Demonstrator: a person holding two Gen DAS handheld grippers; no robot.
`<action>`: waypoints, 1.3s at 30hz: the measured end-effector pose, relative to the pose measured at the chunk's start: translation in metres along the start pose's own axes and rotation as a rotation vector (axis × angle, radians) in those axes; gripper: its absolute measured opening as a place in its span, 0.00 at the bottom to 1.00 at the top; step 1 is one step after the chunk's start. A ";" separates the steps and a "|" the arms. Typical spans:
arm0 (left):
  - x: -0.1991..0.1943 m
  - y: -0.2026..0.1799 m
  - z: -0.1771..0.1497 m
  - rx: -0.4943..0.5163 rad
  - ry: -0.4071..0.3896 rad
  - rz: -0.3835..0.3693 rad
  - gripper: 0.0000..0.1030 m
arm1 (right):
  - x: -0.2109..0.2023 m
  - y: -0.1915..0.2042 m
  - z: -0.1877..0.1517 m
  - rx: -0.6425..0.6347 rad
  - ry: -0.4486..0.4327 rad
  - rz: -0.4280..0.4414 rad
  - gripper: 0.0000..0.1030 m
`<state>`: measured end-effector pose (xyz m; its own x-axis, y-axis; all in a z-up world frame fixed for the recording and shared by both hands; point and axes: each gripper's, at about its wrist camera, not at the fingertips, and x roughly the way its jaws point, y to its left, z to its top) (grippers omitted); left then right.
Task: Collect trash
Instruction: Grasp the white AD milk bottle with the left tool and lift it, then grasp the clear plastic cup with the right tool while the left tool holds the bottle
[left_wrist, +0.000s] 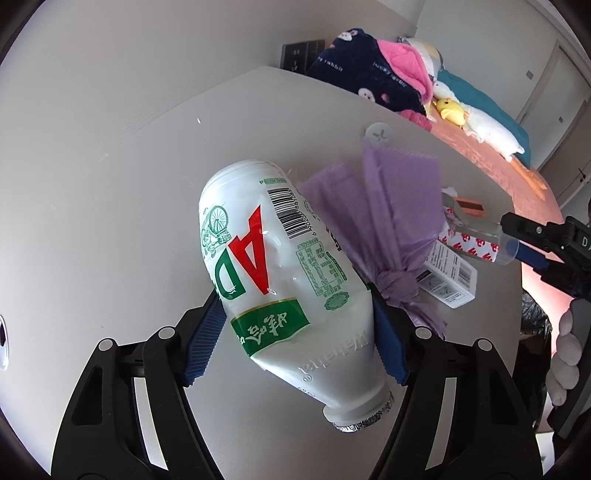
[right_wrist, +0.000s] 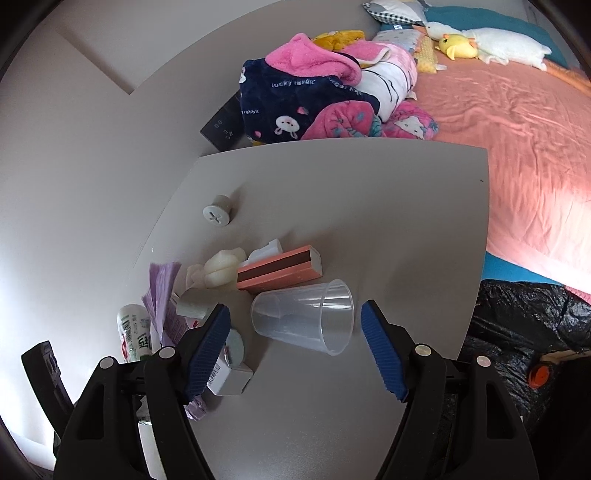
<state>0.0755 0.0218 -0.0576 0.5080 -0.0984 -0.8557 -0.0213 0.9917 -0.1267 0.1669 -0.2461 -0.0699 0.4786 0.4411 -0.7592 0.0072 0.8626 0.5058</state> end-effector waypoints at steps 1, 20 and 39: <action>-0.002 0.002 0.000 -0.005 -0.003 -0.001 0.69 | 0.001 -0.001 0.000 0.008 0.002 0.004 0.73; -0.023 0.018 0.001 -0.051 -0.051 -0.015 0.68 | 0.008 -0.017 0.007 0.094 -0.006 0.015 0.76; -0.035 0.018 0.003 -0.067 -0.068 -0.013 0.68 | 0.009 0.034 -0.049 -0.320 0.102 -0.077 0.37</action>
<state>0.0599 0.0429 -0.0289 0.5659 -0.1036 -0.8179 -0.0701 0.9824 -0.1729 0.1288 -0.2012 -0.0797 0.3968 0.3802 -0.8355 -0.2433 0.9212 0.3037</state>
